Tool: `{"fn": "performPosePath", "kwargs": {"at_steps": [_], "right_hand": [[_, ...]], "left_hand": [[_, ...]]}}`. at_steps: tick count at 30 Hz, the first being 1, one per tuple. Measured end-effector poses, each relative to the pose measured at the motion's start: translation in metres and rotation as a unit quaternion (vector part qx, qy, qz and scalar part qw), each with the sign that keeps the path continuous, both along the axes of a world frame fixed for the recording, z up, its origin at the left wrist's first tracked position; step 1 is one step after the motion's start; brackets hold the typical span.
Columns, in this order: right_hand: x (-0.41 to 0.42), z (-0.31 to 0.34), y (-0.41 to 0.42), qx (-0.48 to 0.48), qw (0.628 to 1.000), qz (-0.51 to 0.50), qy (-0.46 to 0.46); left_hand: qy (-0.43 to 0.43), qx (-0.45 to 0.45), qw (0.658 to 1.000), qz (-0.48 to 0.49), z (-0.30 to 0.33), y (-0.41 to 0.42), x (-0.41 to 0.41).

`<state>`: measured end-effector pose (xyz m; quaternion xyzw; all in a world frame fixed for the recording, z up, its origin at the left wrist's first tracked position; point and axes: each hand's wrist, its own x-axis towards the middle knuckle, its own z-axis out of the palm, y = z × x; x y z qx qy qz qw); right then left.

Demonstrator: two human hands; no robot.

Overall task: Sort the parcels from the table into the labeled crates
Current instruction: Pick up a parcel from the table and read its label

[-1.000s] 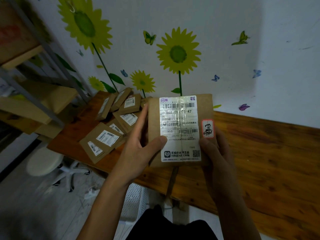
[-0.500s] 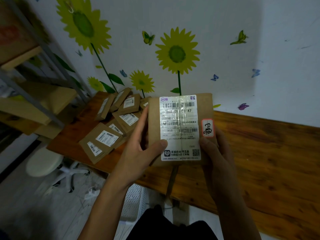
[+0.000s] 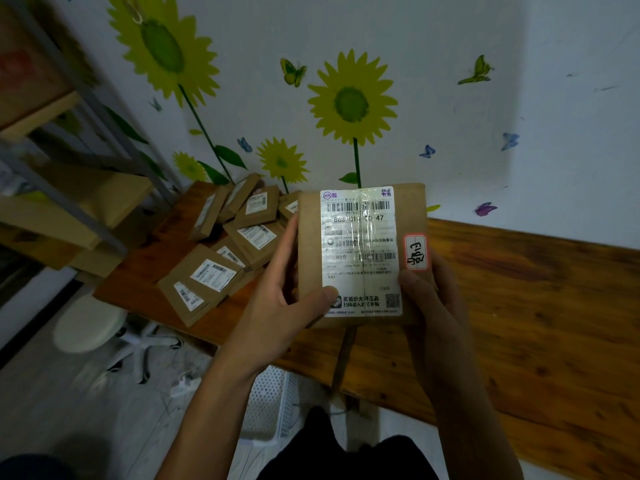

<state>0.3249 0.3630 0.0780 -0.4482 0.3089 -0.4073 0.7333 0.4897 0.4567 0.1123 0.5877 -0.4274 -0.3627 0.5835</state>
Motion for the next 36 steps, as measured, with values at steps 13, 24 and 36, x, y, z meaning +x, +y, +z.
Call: {"fn": "performPosePath", "kwargs": {"at_steps": [13, 24, 36], "right_hand": [[-0.007, -0.006, -0.005, -0.001, 1.0, 0.009, 0.01], [-0.007, -0.018, -0.009, 0.011, 0.999, 0.023, 0.029], [-0.018, -0.036, 0.001, 0.05, 0.995, -0.073, 0.046]], "left_hand": [[0.023, 0.001, 0.996, 0.084, -0.003, -0.011, -0.013], [-0.008, 0.01, 0.985, 0.171, -0.009, -0.019, -0.014], [-0.034, 0.055, 0.995, 0.074, -0.025, -0.051, 0.0]]}}
